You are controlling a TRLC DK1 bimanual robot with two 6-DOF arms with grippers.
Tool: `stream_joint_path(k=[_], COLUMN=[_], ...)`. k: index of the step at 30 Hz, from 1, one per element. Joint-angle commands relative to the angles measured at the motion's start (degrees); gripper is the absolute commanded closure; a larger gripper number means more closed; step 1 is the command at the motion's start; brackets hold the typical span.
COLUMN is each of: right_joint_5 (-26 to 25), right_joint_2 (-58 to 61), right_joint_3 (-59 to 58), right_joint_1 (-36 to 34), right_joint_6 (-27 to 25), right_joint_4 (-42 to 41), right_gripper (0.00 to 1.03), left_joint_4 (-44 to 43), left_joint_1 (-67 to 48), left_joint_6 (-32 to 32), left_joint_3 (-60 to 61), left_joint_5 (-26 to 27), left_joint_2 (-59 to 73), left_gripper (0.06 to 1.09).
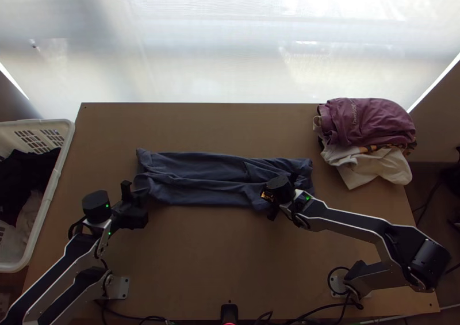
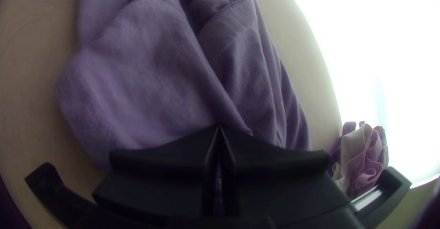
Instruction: Fold the t-shirt
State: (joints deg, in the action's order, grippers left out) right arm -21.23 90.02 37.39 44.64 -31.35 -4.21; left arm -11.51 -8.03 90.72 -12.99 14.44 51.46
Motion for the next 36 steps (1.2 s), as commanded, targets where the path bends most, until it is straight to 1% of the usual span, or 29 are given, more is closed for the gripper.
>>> stream_joint_path(k=[1, 5, 12, 15, 21, 24, 28, 33, 36], right_joint_5=[-0.12, -0.12, -0.12, -0.12, -0.12, -0.12, -0.21, -0.12, -0.12], right_joint_2=[-0.19, -1.16, -2.57, -3.01, -5.03, -9.77, -20.58, -35.35, -41.85], right_joint_3=[0.14, -0.12, -0.3, -0.47, -0.74, -1.61, -3.46, -4.43, -5.04], right_joint_1=[0.09, -0.26, -0.61, -0.79, -2.02, -4.21, -8.96, -18.1, -22.49], right_joint_6=[0.24, 0.24, 0.24, 0.24, 0.15, -0.2, -1.34, -2.84, -3.1], right_joint_4=[-0.1, -0.1, -0.1, -0.1, -0.1, 0.78, 4.82, 13.26, 18.53], right_gripper=[1.0, 1.0, 1.0, 1.0, 1.0, 1.0, 1.0, 1.0, 1.0], left_joint_4=[-1.5, -4.84, -9.23, -9.32, -10.82, -11.34, -12.22, -13.8, -13.8], left_joint_1=[-6.47, -9.02, -12.97, -17.1, -26.86, -30.55, -32.57, -36.09, -39.34], left_joint_6=[0.78, 0.86, -0.01, -1.51, -1.68, -1.68, -1.42, 0.6, 0.95], left_joint_3=[-1.33, -3.62, -11.0, -14.96, -20.14, -23.39, -29.02, -36.22, -41.94], left_joint_5=[-0.11, -0.55, -0.64, -1.96, -4.24, -4.59, -4.68, -4.24, -3.89], left_joint_2=[-1.45, 2.59, 11.99, 15.51, 21.31, 25.09, 31.24, 40.3, 45.83], left_gripper=[1.05, 1.05, 1.05, 1.05, 1.05, 1.05, 1.05, 1.05, 1.05])
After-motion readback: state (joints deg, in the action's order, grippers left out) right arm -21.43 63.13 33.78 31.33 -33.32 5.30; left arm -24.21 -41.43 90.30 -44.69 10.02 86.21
